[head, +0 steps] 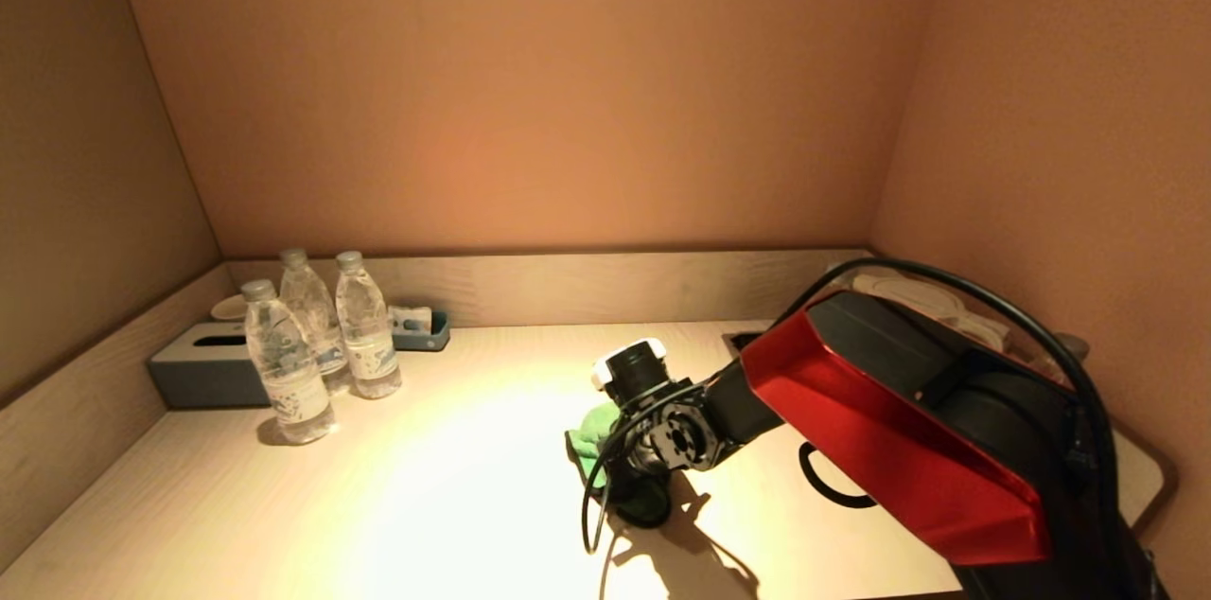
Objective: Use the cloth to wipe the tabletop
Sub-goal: Sweep the stains on the table, then place the tablecloth
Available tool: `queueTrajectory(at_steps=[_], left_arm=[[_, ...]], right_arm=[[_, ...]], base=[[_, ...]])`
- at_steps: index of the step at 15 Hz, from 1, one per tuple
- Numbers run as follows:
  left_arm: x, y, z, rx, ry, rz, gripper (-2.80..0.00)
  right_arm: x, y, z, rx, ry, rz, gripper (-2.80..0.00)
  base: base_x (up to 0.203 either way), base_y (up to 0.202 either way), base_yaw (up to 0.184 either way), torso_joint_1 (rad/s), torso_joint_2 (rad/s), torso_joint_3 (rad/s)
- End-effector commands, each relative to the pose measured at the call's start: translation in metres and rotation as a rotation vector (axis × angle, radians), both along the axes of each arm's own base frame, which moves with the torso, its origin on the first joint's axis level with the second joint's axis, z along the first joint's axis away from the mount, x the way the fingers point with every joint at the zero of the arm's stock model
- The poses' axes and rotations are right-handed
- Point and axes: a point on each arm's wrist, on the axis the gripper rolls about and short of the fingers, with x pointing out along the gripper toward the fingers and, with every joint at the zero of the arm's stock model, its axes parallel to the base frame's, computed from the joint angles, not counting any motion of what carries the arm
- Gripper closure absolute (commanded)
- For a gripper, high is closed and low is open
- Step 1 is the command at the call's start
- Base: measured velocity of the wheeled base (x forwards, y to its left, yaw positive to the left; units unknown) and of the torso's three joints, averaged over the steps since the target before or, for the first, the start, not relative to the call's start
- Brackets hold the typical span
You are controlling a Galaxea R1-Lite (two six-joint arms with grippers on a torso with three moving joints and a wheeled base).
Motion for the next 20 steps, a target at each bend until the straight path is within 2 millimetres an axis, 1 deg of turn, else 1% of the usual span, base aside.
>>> queueTrajectory(at_steps=[1, 3, 4, 5, 7, 8, 9, 10, 11, 12, 13, 14, 15, 17, 19, 20], left_arm=[[0.0, 0.0, 0.0, 0.0, 0.001, 0.001, 0.0], [0.0, 0.0, 0.0, 0.0, 0.001, 0.001, 0.0], [0.0, 0.0, 0.0, 0.0, 0.001, 0.001, 0.0], [0.0, 0.0, 0.0, 0.0, 0.001, -0.001, 0.0], [0.0, 0.0, 0.0, 0.0, 0.001, -0.001, 0.0], [0.0, 0.0, 0.0, 0.0, 0.001, -0.001, 0.0], [0.0, 0.0, 0.0, 0.0, 0.001, -0.001, 0.0], [0.0, 0.0, 0.0, -0.001, 0.001, 0.001, 0.0], [0.0, 0.0, 0.0, 0.0, 0.001, 0.001, 0.0], [0.0, 0.0, 0.0, 0.0, 0.001, 0.001, 0.0], [0.0, 0.0, 0.0, 0.0, 0.001, -0.001, 0.0], [0.0, 0.0, 0.0, 0.0, 0.001, -0.001, 0.0], [0.0, 0.0, 0.0, 0.0, 0.0, 0.0, 0.0], [0.0, 0.0, 0.0, -0.001, 0.001, 0.001, 0.0], [0.0, 0.0, 0.0, 0.0, 0.001, 0.001, 0.0], [0.0, 0.0, 0.0, 0.0, 0.001, -0.001, 0.0]], right_arm=[[-0.001, -0.009, 0.014, 0.01, -0.032, -0.023, 0.0], [-0.009, -0.021, 0.032, 0.02, -0.059, -0.04, 0.0], [-0.016, -0.03, 0.048, 0.034, -0.085, -0.049, 0.0], [-0.022, -0.036, 0.055, 0.036, -0.092, -0.056, 0.0], [-0.04, -0.052, 0.086, 0.063, -0.142, -0.068, 0.0], [-0.048, -0.059, 0.091, 0.064, -0.146, -0.073, 0.0], [-0.048, -0.061, 0.092, 0.064, -0.148, -0.076, 0.0], [-0.05, -0.069, 0.093, 0.055, -0.148, -0.087, 0.0], [-0.054, -0.084, 0.103, 0.054, -0.166, -0.112, 0.0], [-0.062, -0.105, 0.122, 0.061, -0.208, -0.147, 0.0], [-0.068, -0.136, 0.138, 0.056, -0.25, -0.216, 0.0], [-0.07, -0.165, 0.146, 0.038, -0.271, -0.284, 0.0], [-0.069, -0.187, 0.146, 0.018, -0.273, -0.338, 0.0], [-0.061, -0.219, 0.135, -0.02, -0.255, -0.414, 0.0], [-0.049, -0.242, 0.121, -0.052, -0.247, -0.462, 0.0], [-0.044, -0.25, 0.114, -0.062, -0.246, -0.478, 0.0]], base=[[0.0, 0.0, 0.0, 0.0, 0.0, 0.0], [0.0, 0.0, 0.0, 0.0, 0.0, 0.0], [0.0, 0.0, 0.0, 0.0, 0.0, 0.0], [0.0, 0.0, 0.0, 0.0, 0.0, 0.0], [0.0, 0.0, 0.0, 0.0, 0.0, 0.0], [0.0, 0.0, 0.0, 0.0, 0.0, 0.0], [0.0, 0.0, 0.0, 0.0, 0.0, 0.0], [0.0, 0.0, 0.0, 0.0, 0.0, 0.0], [0.0, 0.0, 0.0, 0.0, 0.0, 0.0], [0.0, 0.0, 0.0, 0.0, 0.0, 0.0], [0.0, 0.0, 0.0, 0.0, 0.0, 0.0], [0.0, 0.0, 0.0, 0.0, 0.0, 0.0], [0.0, 0.0, 0.0, 0.0, 0.0, 0.0], [0.0, 0.0, 0.0, 0.0, 0.0, 0.0], [0.0, 0.0, 0.0, 0.0, 0.0, 0.0], [0.0, 0.0, 0.0, 0.0, 0.0, 0.0]])
